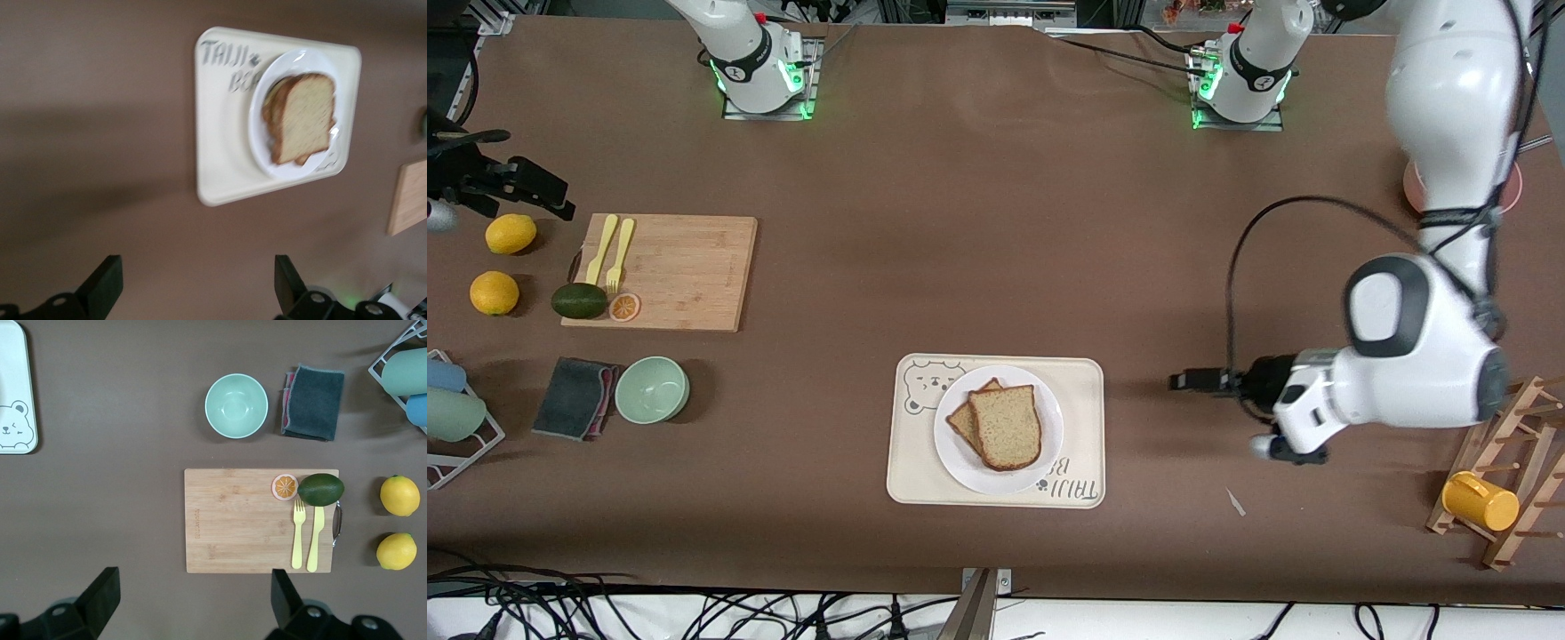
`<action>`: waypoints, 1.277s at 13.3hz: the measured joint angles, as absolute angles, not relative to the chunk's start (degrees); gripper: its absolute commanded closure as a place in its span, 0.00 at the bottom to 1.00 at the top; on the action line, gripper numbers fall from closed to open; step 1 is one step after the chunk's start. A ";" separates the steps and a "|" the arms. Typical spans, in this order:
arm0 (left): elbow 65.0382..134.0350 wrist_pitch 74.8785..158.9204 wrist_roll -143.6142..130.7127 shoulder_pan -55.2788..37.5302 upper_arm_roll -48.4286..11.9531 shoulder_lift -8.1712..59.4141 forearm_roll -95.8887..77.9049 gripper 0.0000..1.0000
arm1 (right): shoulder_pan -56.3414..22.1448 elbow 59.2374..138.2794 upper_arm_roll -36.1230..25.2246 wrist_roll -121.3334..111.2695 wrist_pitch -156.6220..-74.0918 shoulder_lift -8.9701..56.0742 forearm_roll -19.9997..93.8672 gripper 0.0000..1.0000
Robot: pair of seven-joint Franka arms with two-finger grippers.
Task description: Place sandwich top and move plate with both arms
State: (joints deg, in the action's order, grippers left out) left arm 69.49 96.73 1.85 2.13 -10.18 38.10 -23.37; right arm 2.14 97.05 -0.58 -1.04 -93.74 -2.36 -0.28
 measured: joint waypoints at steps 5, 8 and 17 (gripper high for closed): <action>70.63 79.43 1.00 5.96 -9.88 29.80 -9.23 0.00 | 2.14 97.06 -0.58 -1.04 -93.74 -2.36 -0.28 0.00; 70.78 74.83 -0.33 7.92 -9.75 25.48 -4.56 0.00 | 2.14 97.06 -0.58 -1.04 -93.74 -2.35 -0.28 0.00; 78.83 76.93 -0.94 11.85 -10.35 12.82 1.19 0.00 | 2.14 97.07 -0.58 -1.04 -93.74 -2.35 -0.28 0.00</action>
State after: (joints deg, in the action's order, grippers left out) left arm 78.83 76.93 -0.94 11.85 -10.35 12.82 1.19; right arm 2.14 97.07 -0.58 -1.04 -93.74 -2.35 -0.28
